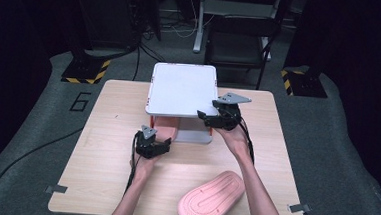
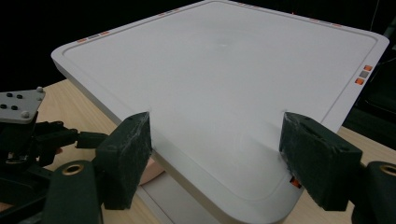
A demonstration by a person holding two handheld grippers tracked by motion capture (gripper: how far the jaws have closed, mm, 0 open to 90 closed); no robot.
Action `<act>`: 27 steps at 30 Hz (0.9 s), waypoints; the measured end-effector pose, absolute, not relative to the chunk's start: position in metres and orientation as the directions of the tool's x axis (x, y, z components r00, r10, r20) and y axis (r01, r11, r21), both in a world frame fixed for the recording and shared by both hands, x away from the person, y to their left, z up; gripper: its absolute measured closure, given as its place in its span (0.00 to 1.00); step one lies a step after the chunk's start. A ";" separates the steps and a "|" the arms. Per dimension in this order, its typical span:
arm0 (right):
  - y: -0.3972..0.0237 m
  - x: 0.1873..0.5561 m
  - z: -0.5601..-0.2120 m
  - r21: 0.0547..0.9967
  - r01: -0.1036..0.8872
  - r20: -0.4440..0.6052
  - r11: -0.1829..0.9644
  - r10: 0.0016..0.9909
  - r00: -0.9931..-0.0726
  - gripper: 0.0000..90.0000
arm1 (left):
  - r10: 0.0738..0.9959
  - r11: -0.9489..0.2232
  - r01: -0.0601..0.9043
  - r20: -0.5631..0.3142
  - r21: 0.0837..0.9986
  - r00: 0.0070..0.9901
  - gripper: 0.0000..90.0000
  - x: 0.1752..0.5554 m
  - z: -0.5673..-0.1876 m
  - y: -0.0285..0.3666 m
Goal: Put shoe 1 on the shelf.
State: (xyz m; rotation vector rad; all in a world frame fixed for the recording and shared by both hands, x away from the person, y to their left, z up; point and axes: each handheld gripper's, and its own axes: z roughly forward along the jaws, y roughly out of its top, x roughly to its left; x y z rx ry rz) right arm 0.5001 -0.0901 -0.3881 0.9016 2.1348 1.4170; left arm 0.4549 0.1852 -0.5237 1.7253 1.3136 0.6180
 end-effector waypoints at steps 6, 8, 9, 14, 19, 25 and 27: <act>-0.090 0.500 -0.388 0.920 0.285 0.008 0.269 0.714 -0.700 0.28 | 0.937 -0.085 0.507 -0.104 0.858 0.334 0.25 0.461 -0.524 0.185; -0.090 0.500 -0.388 0.920 0.285 0.008 0.270 0.714 -0.700 0.28 | 0.931 -0.077 0.510 -0.121 0.857 0.344 0.26 0.461 -0.523 0.188; -0.090 0.500 -0.388 0.920 0.286 0.009 0.269 0.713 -0.701 0.28 | 0.923 -0.082 0.506 -0.127 0.859 0.364 0.26 0.458 -0.522 0.190; -0.092 0.500 -0.389 0.927 0.280 0.023 0.249 0.708 -0.705 0.28 | 0.887 -0.103 0.462 -0.129 0.881 0.444 0.20 0.440 -0.515 0.199; -0.099 0.493 -0.389 0.940 0.278 0.050 0.199 0.724 -0.688 0.26 | 0.841 -0.109 0.432 -0.149 0.895 0.520 0.15 0.420 -0.503 0.220; -0.123 0.470 -0.383 0.958 0.243 0.057 0.154 0.727 -0.684 0.23 | 0.812 -0.091 0.367 -0.145 0.926 0.566 0.10 0.398 -0.491 0.252; -0.132 0.461 -0.383 0.961 0.242 0.070 0.133 0.729 -0.681 0.22 | 0.812 -0.097 0.354 -0.131 0.930 0.568 0.10 0.395 -0.490 0.258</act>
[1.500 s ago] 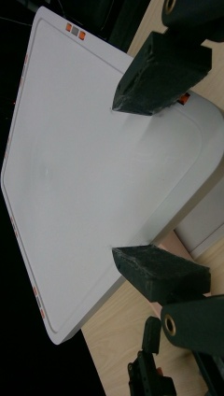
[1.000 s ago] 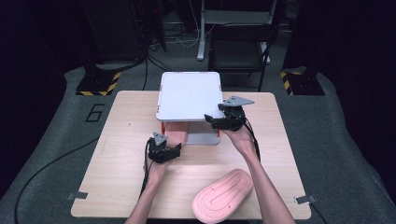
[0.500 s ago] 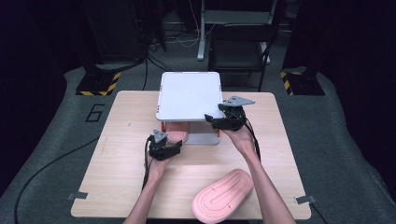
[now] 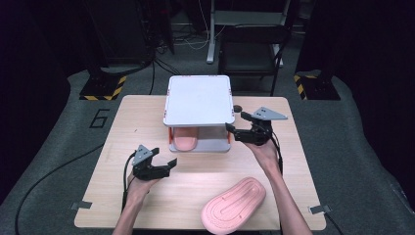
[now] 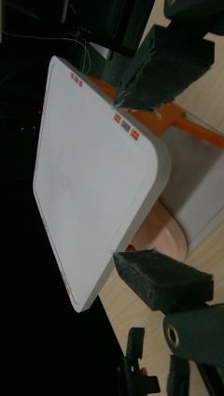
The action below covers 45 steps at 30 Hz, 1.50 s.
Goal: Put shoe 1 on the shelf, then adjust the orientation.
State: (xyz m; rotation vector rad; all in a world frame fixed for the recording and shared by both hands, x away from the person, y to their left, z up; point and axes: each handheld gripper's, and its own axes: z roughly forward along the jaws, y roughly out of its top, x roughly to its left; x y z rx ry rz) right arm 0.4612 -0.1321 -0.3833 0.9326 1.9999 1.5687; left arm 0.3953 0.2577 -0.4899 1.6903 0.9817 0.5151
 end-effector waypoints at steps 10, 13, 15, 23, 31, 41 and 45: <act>-0.175 0.416 -0.400 0.963 0.239 0.078 0.122 0.725 -0.685 0.18 | 0.827 -0.059 0.300 -0.122 0.952 0.550 0.12 0.373 -0.475 0.296; -0.185 0.400 -0.408 0.963 0.240 0.080 0.126 0.713 -0.696 0.18 | 0.826 -0.057 0.290 -0.118 0.955 0.551 0.13 0.371 -0.473 0.299; -0.192 0.389 -0.413 0.960 0.240 0.068 0.143 0.714 -0.697 0.18 | 0.828 -0.057 0.283 -0.113 0.957 0.549 0.14 0.370 -0.473 0.301; -0.214 0.360 -0.427 0.963 0.251 0.100 0.099 0.735 -0.671 0.18 | 0.825 -0.045 0.272 -0.118 0.961 0.552 0.15 0.365 -0.470 0.300; -0.215 0.338 -0.439 0.963 0.228 0.068 0.147 0.684 -0.726 0.17 | 0.835 -0.040 0.260 -0.111 0.965 0.540 0.16 0.362 -0.468 0.305; -0.217 0.312 -0.472 0.938 0.267 0.057 0.221 0.662 -0.748 0.17 | 0.817 -0.057 0.254 -0.102 0.965 0.567 0.16 0.362 -0.465 0.297; -0.210 0.314 -0.486 0.921 0.290 0.048 0.262 0.660 -0.749 0.17 | 0.794 -0.095 0.225 -0.063 0.970 0.604 0.16 0.360 -0.459 0.283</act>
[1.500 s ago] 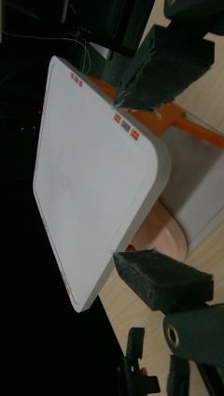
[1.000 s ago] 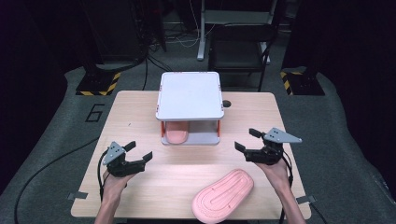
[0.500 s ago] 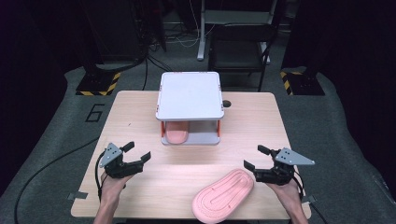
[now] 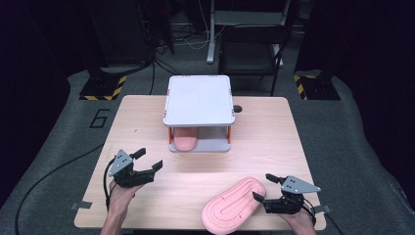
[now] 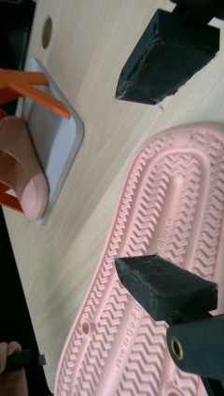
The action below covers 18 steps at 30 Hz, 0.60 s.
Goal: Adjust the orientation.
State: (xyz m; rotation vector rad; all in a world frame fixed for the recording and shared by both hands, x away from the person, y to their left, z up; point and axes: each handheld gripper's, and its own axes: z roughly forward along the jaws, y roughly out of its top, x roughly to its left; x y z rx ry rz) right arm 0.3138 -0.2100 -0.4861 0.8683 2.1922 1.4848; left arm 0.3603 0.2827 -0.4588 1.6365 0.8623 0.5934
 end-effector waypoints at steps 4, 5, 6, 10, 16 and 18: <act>-0.194 0.326 -0.496 0.891 0.311 0.018 0.331 0.659 -0.752 0.18 | 0.791 -0.087 0.206 -0.058 0.975 0.609 0.16 0.360 -0.453 0.280; -0.191 0.329 -0.498 0.882 0.314 0.012 0.351 0.650 -0.759 0.18 | 0.793 -0.081 0.204 -0.061 0.976 0.606 0.16 0.360 -0.452 0.280; -0.186 0.332 -0.500 0.876 0.319 0.010 0.361 0.648 -0.762 0.18 | 0.789 -0.085 0.197 -0.055 0.977 0.613 0.16 0.359 -0.452 0.280; -0.176 0.341 -0.498 0.882 0.318 0.010 0.348 0.662 -0.750 0.19 | 0.774 -0.111 0.188 -0.034 0.976 0.633 0.16 0.356 -0.451 0.277; -0.159 0.355 -0.493 0.878 0.306 -0.029 0.369 0.678 -0.735 0.21 | 0.752 -0.120 0.171 -0.023 0.978 0.659 0.16 0.354 -0.449 0.270; -0.155 0.363 -0.493 0.891 0.309 0.005 0.333 0.673 -0.740 0.21 | 0.746 -0.119 0.167 -0.023 0.979 0.666 0.16 0.353 -0.447 0.269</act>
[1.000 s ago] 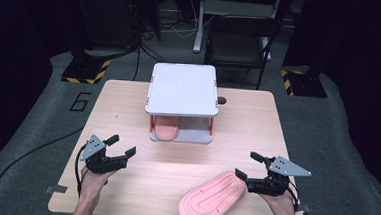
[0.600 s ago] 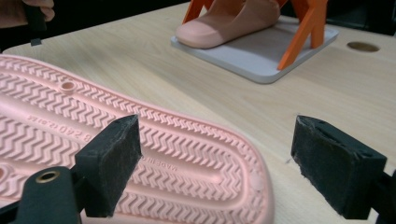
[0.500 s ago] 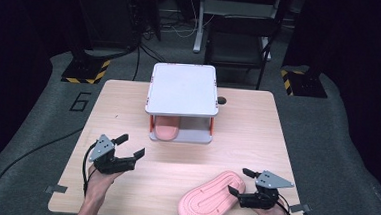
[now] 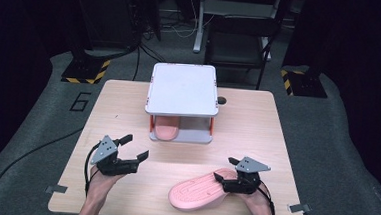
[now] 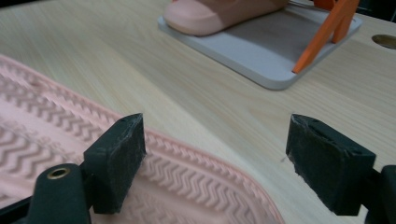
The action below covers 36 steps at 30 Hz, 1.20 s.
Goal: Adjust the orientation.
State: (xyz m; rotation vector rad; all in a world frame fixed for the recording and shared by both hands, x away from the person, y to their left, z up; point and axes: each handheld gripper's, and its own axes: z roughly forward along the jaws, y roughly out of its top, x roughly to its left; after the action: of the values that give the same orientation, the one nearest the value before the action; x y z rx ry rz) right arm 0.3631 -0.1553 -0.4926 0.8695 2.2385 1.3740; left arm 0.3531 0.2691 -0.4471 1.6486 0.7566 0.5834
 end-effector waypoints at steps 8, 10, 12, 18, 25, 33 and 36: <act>-0.135 0.388 -0.482 0.911 0.301 0.017 0.281 0.705 -0.709 0.22 | 0.755 -0.108 0.168 -0.030 0.980 0.655 0.16 0.352 -0.446 0.273; -0.132 0.394 -0.480 0.917 0.291 0.013 0.272 0.710 -0.704 0.22 | 0.760 -0.107 0.167 -0.028 0.980 0.649 0.17 0.352 -0.446 0.276; -0.132 0.397 -0.475 0.928 0.300 0.054 0.222 0.716 -0.696 0.22 | 0.766 -0.103 0.171 -0.032 0.980 0.642 0.17 0.352 -0.446 0.279; -0.145 0.393 -0.461 0.945 0.280 0.082 0.172 0.701 -0.708 0.23 | 0.778 -0.082 0.173 -0.046 0.981 0.627 0.17 0.352 -0.446 0.287; -0.169 0.362 -0.463 0.936 0.251 0.029 0.248 0.656 -0.755 0.25 | 0.783 -0.074 0.171 -0.050 0.982 0.621 0.17 0.352 -0.445 0.288; -0.156 0.353 -0.474 0.919 0.214 -0.043 0.330 0.624 -0.780 0.32 | 0.785 -0.076 0.169 -0.046 0.983 0.617 0.17 0.352 -0.444 0.288; -0.150 0.361 -0.476 0.919 0.226 -0.032 0.322 0.635 -0.772 0.34 | 0.787 -0.071 0.173 -0.051 0.982 0.615 0.17 0.352 -0.445 0.288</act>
State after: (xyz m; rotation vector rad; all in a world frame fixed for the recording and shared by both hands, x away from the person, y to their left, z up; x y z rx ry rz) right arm 0.3615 -0.1496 -0.4756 0.7639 2.2057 1.4386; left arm 0.3518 0.2882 -0.4445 1.5936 0.8196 0.6132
